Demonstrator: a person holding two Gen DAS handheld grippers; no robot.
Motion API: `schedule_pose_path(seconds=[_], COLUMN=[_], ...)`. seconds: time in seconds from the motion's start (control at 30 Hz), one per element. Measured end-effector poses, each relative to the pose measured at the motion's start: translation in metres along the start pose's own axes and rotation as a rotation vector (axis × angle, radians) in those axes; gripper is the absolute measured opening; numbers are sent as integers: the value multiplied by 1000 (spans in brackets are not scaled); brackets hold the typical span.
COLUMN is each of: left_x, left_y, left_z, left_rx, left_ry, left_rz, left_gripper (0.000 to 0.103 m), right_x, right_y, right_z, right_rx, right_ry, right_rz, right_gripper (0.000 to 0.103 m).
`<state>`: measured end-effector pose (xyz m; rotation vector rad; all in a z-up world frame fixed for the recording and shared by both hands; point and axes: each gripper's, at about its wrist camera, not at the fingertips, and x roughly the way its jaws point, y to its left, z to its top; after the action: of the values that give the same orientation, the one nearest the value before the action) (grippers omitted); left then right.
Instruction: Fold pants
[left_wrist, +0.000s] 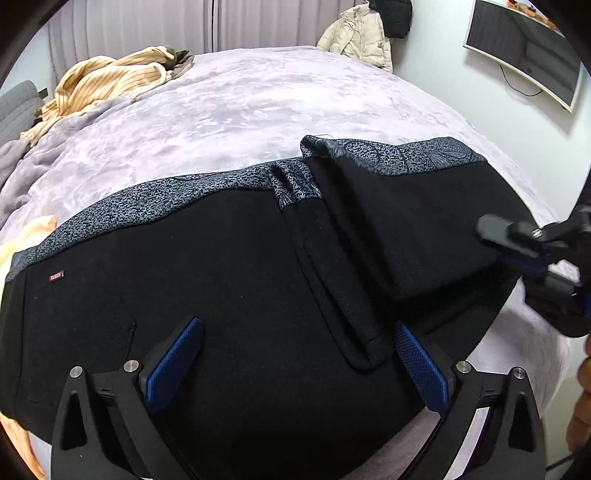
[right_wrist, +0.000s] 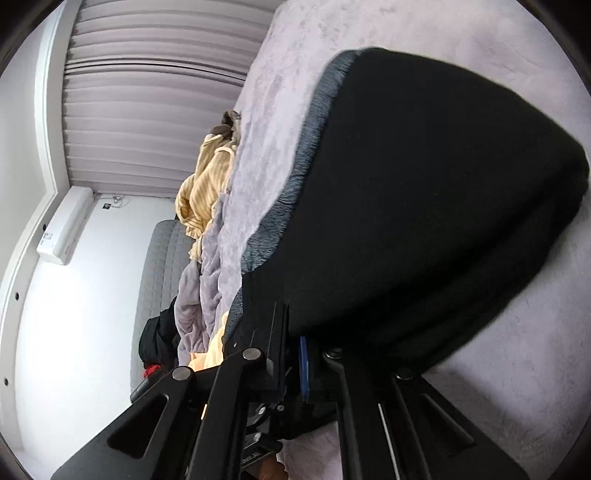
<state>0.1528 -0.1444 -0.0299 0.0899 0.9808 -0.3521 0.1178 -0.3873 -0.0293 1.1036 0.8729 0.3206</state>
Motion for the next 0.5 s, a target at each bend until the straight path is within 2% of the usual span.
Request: schedule_pose_path(seconds=[0.07,0.17,0.3,0.43,0.5], left_x=[-1,-1,-10,-32,-46], left_y=[-1,0,-1,7,13], left_z=[-3,-6,-12,-13,-8], left_rx=[16,28,48,60,36], left_ry=[-11,-13,-4,-26,-49], left_rz=[7,1,20,64,64], left_gripper=[102,102,102,102,102], right_x=[-1,16,19,13,-2], right_y=[10,-6,-24,0,17], right_z=[-6,-17,-25,-23,-19], right_rx=[-55,-59,-7,-128,-233], right_ry=[6,74,82,182,176], right_rz=[-35,-126,-74,-110,-148], right_gripper=[6,5,5,7,12])
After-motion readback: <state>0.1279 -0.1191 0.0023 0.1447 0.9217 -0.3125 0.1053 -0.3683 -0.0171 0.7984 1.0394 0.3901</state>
